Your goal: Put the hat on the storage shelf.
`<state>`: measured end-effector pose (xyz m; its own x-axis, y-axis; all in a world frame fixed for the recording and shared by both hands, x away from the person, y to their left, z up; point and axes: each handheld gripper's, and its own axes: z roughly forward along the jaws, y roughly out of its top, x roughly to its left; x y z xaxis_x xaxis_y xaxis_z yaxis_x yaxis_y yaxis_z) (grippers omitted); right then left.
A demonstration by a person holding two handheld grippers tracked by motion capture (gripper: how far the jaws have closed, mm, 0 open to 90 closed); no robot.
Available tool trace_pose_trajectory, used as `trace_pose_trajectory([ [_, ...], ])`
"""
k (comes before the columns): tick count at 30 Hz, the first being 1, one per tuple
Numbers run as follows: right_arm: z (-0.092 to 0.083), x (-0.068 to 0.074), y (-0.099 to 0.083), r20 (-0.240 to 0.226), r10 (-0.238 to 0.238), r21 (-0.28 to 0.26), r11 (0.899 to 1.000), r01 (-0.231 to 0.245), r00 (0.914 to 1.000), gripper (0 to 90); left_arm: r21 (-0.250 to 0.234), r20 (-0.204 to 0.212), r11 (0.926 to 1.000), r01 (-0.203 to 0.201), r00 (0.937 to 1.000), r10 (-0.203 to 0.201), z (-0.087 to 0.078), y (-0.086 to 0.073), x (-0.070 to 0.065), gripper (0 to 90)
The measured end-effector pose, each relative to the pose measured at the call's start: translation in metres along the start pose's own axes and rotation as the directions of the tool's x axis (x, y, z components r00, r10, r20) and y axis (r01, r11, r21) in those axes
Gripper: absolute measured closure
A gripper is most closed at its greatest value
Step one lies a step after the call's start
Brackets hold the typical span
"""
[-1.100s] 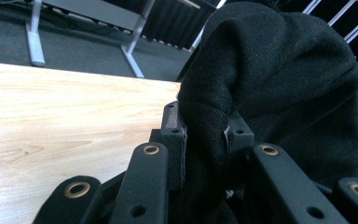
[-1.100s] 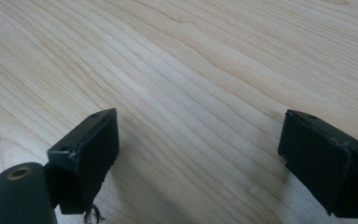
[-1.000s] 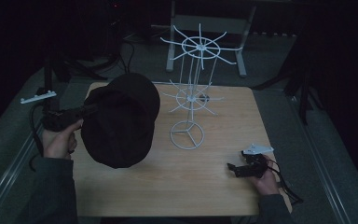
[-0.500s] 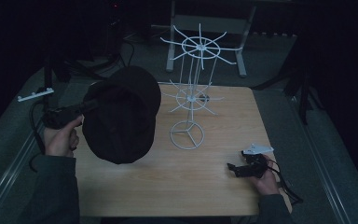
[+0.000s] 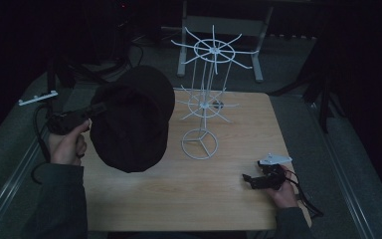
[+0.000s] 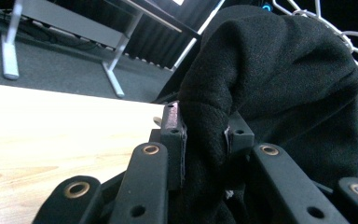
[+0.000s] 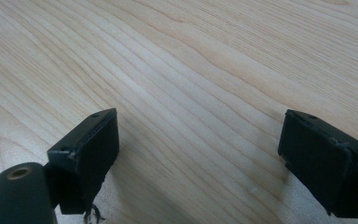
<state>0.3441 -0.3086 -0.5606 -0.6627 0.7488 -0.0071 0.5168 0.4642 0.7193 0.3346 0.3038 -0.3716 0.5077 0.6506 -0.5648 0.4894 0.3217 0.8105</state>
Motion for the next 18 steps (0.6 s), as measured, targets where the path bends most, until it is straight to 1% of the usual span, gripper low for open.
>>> trace_pose_trajectory([
  [13, -0.0004, -0.0002, -0.0001, 0.004, 0.007, -0.002, 1.0, -0.007, 1.0, 13.7, -0.031, 0.032, 0.9993, 0.02, 0.9993, -0.019, 0.0019, 0.0044, -0.0045, 75.9],
  [18, -0.0004, -0.0002, -0.0001, 0.004, 0.007, -0.002, 1.0, -0.007, 1.0, 13.7, -0.037, 0.045, 0.999, 0.027, 0.9987, -0.025, 0.0028, 0.0058, -0.006, 75.9],
])
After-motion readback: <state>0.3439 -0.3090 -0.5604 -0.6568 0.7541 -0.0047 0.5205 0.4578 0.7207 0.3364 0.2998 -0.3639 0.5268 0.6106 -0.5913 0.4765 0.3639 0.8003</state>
